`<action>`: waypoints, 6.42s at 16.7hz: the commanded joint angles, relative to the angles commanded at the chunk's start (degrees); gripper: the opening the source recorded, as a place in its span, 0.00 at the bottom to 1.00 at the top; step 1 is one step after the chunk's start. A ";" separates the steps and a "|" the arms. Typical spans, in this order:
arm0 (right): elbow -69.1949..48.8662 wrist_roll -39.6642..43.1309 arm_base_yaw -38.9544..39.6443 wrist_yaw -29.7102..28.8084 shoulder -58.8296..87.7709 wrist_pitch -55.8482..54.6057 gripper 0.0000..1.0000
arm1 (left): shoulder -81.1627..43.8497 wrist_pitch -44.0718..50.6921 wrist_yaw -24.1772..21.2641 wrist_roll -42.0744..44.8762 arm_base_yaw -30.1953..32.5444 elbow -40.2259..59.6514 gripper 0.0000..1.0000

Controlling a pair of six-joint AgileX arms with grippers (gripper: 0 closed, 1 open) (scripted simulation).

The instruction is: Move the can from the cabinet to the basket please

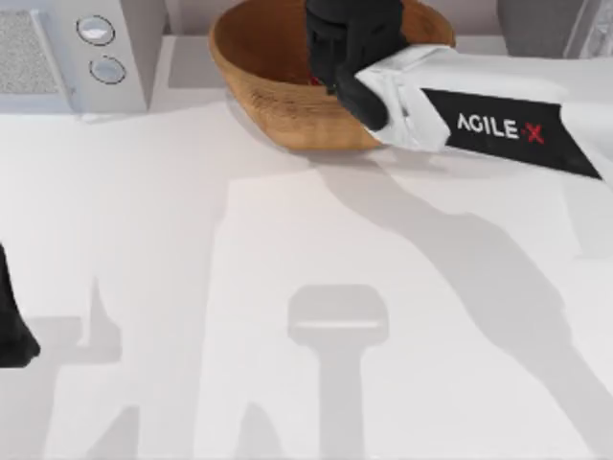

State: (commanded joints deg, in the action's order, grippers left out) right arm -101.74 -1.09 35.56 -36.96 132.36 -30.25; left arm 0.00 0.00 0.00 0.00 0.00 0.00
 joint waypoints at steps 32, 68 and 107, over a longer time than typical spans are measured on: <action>81.53 -0.60 -27.01 35.27 -97.35 19.97 1.00 | 0.00 0.00 0.00 0.00 0.00 0.00 1.00; 84.62 -0.45 -86.54 81.23 -57.67 -27.03 1.00 | 0.00 0.00 0.00 0.00 0.00 0.00 1.00; 1.89 -0.77 -95.25 96.20 -55.63 51.97 1.00 | 0.00 0.00 0.00 0.00 0.00 0.00 1.00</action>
State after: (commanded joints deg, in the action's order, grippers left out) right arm -99.85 -1.86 -59.69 59.24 76.73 21.72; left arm 0.00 0.00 0.00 0.00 0.00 0.00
